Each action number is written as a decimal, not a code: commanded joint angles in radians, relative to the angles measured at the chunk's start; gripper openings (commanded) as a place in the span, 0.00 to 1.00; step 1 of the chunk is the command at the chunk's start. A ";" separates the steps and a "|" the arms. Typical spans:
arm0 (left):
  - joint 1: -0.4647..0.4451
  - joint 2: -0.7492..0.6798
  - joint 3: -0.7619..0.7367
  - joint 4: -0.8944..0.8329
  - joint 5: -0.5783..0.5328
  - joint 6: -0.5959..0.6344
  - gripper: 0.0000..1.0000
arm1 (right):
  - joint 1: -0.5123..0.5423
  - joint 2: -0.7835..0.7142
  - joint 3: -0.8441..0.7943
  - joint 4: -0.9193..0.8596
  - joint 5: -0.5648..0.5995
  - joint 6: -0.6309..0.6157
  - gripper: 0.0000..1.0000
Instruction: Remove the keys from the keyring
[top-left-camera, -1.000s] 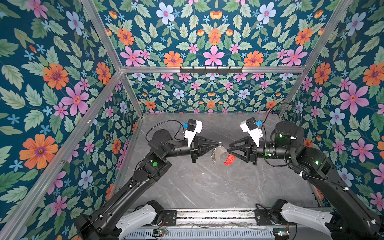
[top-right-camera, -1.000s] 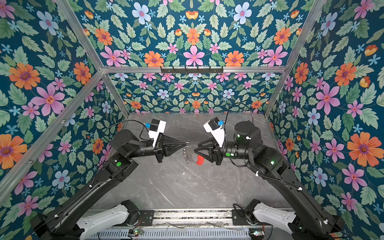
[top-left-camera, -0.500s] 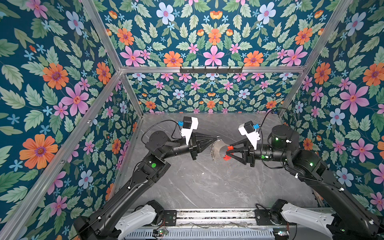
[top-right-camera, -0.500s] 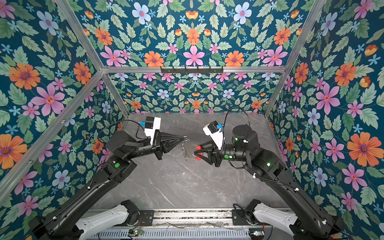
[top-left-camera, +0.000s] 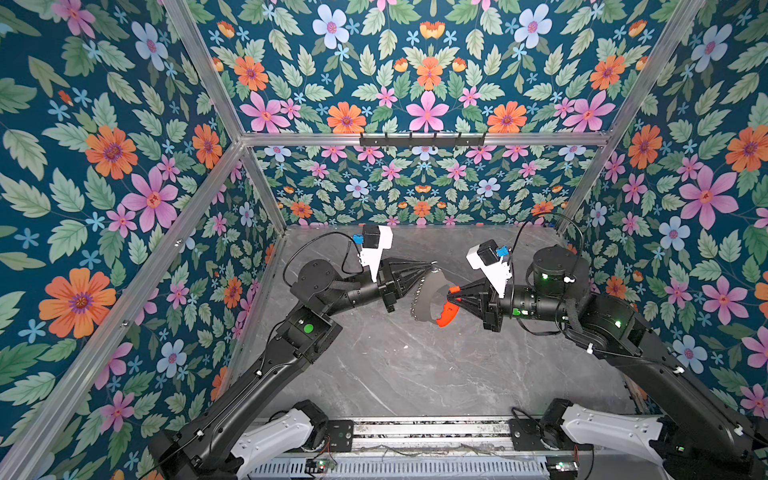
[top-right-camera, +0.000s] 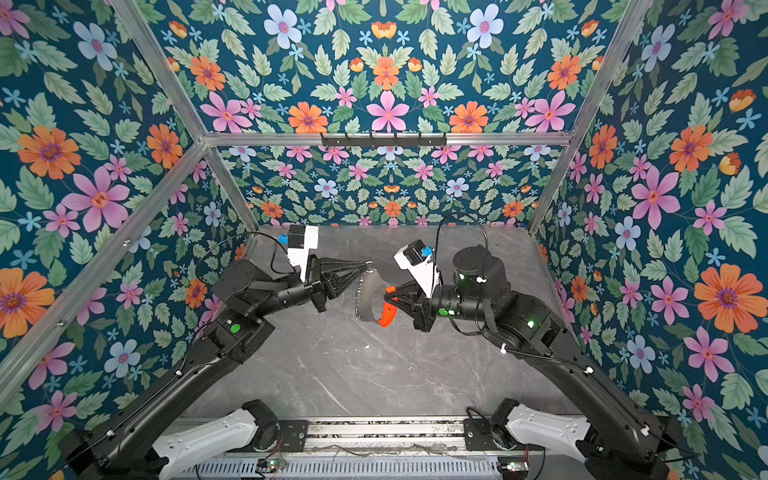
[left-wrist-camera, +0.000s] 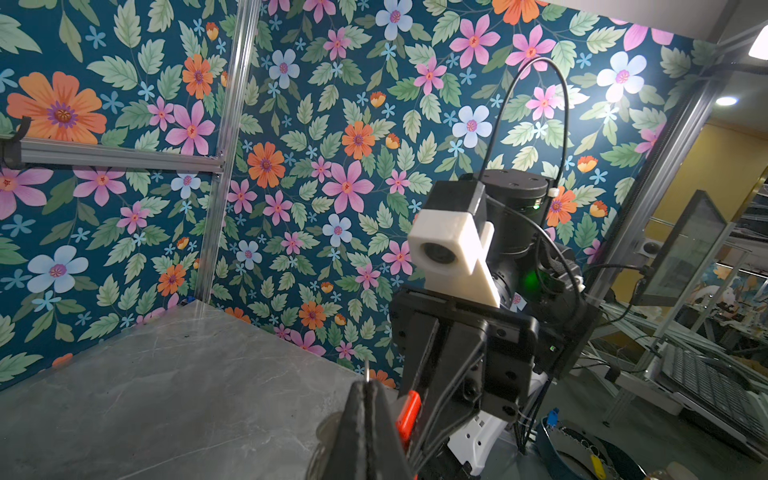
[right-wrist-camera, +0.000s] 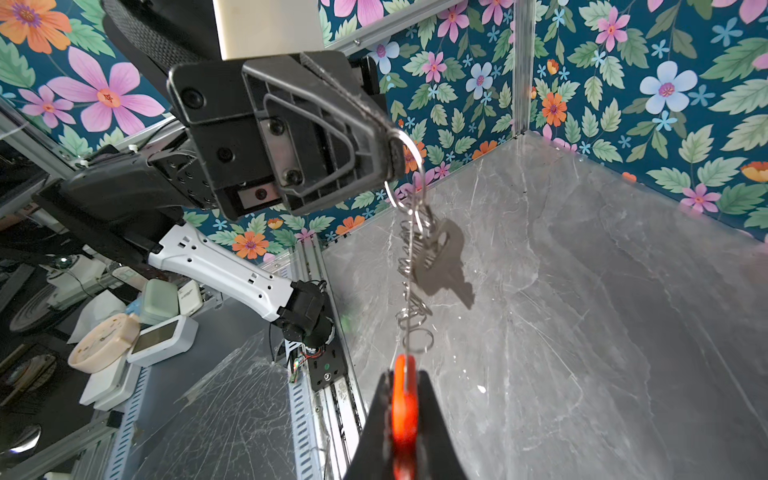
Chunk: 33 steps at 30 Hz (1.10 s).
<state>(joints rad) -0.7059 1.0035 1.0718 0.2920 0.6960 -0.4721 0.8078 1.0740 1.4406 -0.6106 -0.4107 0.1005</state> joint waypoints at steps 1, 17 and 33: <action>0.000 -0.002 0.017 -0.025 -0.038 0.011 0.00 | 0.025 0.010 0.016 -0.027 0.061 -0.047 0.00; 0.000 -0.020 0.021 -0.082 -0.052 0.054 0.00 | 0.135 0.048 0.068 -0.074 0.209 -0.110 0.00; 0.000 0.021 0.127 -0.260 0.065 0.066 0.00 | 0.134 0.012 0.066 -0.104 0.317 -0.135 0.00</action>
<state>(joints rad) -0.7067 1.0172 1.1706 0.0864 0.7189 -0.4156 0.9405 1.0901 1.5040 -0.7143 -0.1230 -0.0074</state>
